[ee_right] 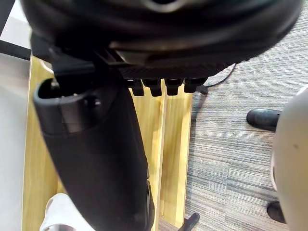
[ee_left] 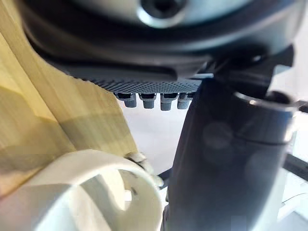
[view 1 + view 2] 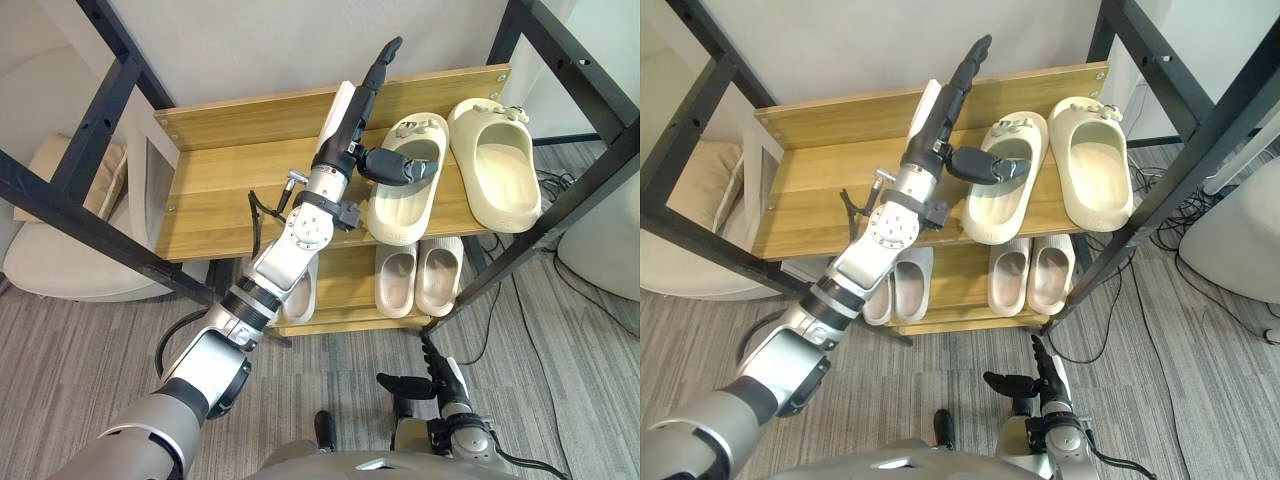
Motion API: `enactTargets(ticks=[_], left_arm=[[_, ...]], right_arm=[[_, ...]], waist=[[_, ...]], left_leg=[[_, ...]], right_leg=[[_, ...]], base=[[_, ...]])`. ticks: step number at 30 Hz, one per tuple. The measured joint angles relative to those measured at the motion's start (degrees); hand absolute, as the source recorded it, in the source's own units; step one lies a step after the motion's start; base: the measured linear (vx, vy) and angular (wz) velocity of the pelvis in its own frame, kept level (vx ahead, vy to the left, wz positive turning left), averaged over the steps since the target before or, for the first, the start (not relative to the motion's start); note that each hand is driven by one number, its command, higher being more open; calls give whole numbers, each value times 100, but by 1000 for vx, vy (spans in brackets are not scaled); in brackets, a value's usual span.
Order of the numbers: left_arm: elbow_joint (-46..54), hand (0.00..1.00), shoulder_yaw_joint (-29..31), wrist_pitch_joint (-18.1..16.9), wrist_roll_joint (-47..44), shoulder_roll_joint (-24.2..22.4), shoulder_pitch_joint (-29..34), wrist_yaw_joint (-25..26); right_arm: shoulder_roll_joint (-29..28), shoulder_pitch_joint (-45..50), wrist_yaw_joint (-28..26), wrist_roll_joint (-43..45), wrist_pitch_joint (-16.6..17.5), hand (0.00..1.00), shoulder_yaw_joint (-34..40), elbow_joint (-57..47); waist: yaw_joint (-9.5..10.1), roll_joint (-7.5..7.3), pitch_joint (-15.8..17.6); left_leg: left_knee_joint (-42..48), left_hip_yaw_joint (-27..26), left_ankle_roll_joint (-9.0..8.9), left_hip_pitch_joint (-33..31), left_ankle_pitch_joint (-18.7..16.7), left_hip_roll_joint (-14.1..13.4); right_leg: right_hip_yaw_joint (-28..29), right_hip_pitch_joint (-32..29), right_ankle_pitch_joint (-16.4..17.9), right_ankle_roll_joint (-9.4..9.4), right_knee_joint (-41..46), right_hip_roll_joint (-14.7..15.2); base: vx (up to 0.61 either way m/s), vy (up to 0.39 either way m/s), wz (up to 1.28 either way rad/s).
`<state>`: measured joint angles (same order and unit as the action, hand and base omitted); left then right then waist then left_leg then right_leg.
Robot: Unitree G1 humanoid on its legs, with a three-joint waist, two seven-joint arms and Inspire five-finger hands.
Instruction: Organize the slippers on the shoe rack
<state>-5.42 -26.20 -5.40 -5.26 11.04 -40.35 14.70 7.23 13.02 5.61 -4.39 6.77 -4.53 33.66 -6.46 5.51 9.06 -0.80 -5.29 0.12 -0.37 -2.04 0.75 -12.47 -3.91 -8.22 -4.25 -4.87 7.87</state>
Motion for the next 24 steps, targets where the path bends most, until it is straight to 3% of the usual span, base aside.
enactTargets(ticks=[6, 12, 20, 24], left_arm=[[963, 100, 94, -304, -340, 6, 714, -7], [1561, 100, 276, -337, -821, -21, 1609, -32], [2218, 100, 176, -341, -1904, -273, 3340, -333], [2218, 100, -43, -321, -2064, -281, 3683, -504]], right_arm=[[7, -55, -1, -4, -34, 100, -6, 125], [16, -90, -1, -13, -44, 100, -11, 244], [43, -99, 0, -25, -75, 100, -18, 335], [45, -99, 4, -25, -122, 100, -19, 351]], waist=[[90, 15, -10], [183, 20, -14], [336, 19, -20], [369, 12, -41]], left_leg=[[6, 22, 0, 10, 0, 1], [20, 107, -5, 19, 5, 0], [22, 135, -6, 17, 5, -1], [33, 135, -6, 13, 5, -4]], right_leg=[[-21, 29, 0, 0, 0, 3], [-111, 86, 6, -1, -1, 9], [-143, 107, 15, -8, 0, 12], [-144, 110, 15, -8, 0, 10]], base=[[1, 0, 1], [-4, 0, 7], [2, 2, 1], [0, 0, 0]])
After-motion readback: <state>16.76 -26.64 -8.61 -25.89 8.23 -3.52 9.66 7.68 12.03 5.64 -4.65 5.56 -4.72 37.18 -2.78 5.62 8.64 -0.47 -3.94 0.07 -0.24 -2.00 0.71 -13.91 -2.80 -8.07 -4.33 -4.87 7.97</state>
